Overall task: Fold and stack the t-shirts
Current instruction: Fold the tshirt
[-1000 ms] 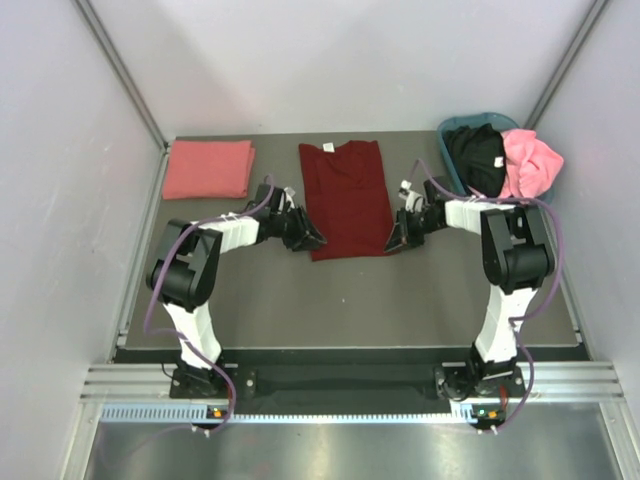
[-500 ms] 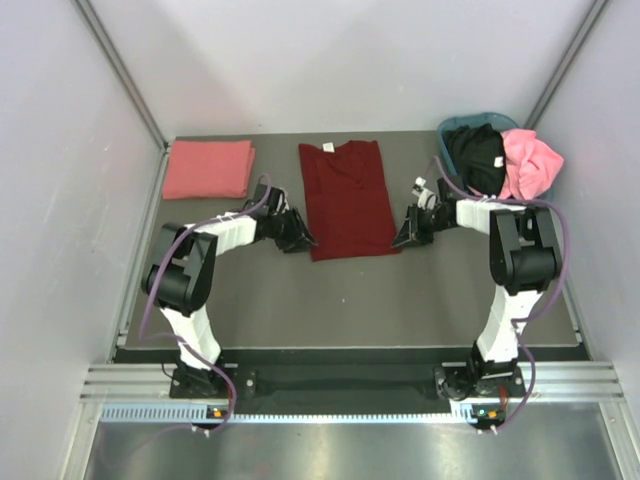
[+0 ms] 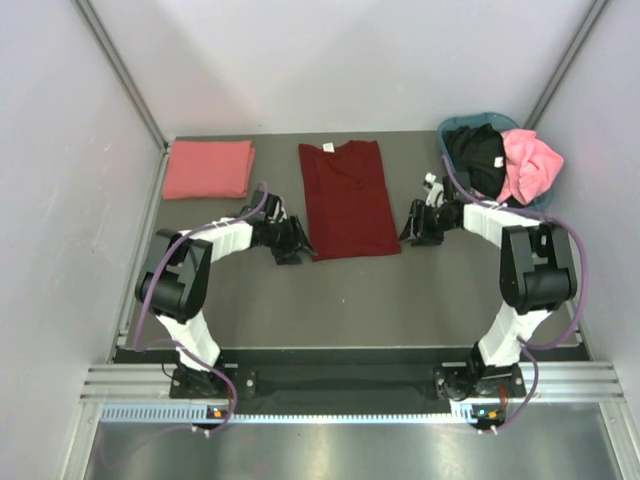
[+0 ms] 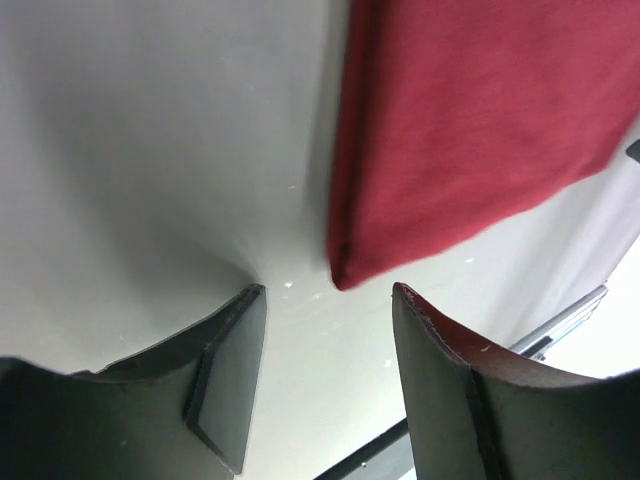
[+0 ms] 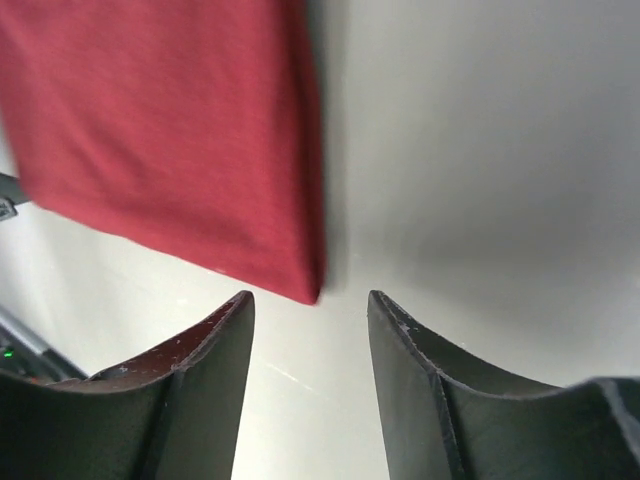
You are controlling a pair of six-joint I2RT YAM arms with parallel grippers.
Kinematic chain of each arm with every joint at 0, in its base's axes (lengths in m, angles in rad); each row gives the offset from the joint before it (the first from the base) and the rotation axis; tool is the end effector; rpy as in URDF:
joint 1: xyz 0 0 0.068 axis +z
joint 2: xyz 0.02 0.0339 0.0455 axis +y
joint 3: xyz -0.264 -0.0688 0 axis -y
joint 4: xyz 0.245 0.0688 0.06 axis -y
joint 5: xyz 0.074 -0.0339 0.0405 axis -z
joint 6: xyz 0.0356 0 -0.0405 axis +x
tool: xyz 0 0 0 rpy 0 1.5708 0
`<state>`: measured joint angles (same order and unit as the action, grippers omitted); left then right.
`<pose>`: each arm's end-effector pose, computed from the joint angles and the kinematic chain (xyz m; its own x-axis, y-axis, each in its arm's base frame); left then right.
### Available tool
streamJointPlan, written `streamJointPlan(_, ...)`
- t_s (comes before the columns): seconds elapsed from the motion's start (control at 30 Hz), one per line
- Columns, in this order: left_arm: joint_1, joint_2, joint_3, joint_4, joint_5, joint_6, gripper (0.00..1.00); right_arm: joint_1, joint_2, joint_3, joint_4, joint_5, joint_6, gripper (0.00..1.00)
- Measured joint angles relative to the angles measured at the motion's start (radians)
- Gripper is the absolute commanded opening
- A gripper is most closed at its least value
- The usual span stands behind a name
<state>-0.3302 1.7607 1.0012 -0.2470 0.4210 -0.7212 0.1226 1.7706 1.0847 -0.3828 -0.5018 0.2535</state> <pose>0.3224 -0.1259 0.1576 -0.9322 -0.3175 -0.1736 -0.1503 0.7761 -0.6125 0.3459 0.0599 0.1713 -0.9267 0.1074 -0.3601 -0.1080 0.8418 0.5289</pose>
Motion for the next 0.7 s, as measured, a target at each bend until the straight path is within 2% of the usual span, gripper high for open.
streamJointPlan(0.2, 0.000, 0.027, -0.008, 0.024, 0.026, -0.014, 0.57, 0.014, 0.018, -0.033, 0.002, 0.029, -0.006, 0.49)
streamJointPlan(0.43, 0.000, 0.034, -0.008, 0.033, 0.023, -0.029, 0.53, 0.026, 0.018, -0.052, 0.050, 0.020, -0.002, 0.42)
streamJointPlan(0.53, 0.000, 0.042, -0.006, 0.034, 0.018, -0.039, 0.48, 0.027, 0.018, -0.058, 0.059, 0.020, 0.001, 0.40)
streamJointPlan(0.67, 0.000, 0.062, 0.006, 0.034, 0.021, -0.043, 0.34, 0.027, 0.018, -0.064, 0.069, 0.014, 0.003, 0.39)
streamJointPlan(0.7, 0.000, 0.066, 0.009, 0.034, 0.022, -0.043, 0.25, 0.027, 0.018, -0.064, 0.070, 0.011, 0.003, 0.39)
